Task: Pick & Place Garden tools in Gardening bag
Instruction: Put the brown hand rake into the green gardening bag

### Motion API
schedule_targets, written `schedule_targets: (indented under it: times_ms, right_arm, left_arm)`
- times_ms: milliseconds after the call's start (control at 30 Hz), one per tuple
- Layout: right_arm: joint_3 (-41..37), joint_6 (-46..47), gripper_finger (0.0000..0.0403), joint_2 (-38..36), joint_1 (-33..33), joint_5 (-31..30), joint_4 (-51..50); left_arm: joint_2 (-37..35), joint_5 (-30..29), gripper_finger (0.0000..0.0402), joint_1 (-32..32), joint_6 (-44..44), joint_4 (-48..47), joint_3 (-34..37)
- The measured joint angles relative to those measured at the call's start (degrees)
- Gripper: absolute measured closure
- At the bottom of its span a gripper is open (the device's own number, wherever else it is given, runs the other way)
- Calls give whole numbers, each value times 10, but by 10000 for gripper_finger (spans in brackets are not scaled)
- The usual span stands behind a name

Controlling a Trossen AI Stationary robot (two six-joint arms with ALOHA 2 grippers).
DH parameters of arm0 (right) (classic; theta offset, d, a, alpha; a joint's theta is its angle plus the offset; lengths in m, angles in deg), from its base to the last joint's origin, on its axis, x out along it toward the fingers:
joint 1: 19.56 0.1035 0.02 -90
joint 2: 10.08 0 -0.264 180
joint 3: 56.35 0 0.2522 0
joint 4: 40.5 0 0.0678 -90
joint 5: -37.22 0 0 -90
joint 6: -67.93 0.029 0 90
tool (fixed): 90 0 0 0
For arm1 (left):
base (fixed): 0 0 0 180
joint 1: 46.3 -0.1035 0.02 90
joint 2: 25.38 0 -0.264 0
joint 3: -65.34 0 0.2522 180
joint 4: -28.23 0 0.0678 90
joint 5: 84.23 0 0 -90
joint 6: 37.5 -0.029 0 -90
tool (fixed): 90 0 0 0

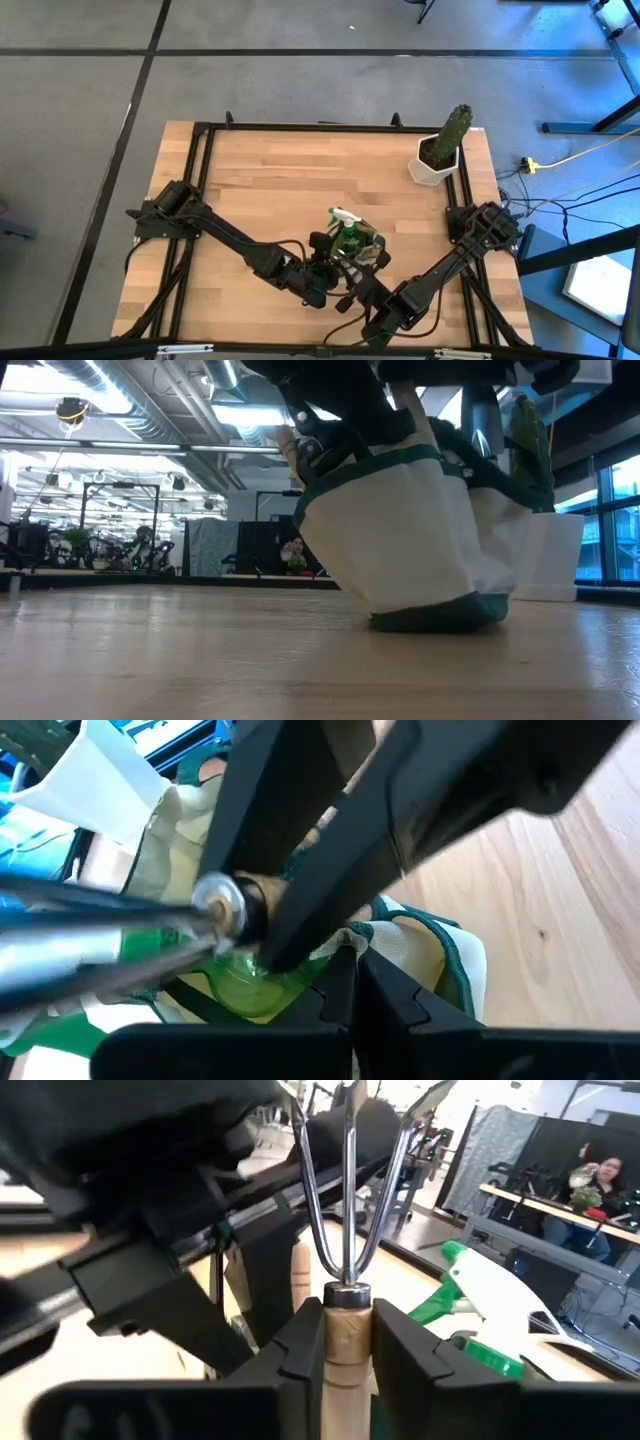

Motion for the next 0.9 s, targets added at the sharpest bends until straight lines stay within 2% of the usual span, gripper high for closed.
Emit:
schedule_targets:
  times_ms: [233, 367, 533, 900]
  right_arm:
    - [3, -16, 222, 0, 2, 1, -1]
    - [18, -31, 186, 0, 2, -12, -1]
    - [41, -94, 187, -2, 9, -59, 0]
    - [50, -88, 225, -5, -7, -37, -6]
  left_arm:
    - [0, -4, 400, -1, 4, 1, 0]
    - [0, -7, 400, -2, 5, 1, 0]
    - [0, -7, 400, -2, 5, 1, 0]
    - [0, -7, 400, -2, 5, 1, 0]
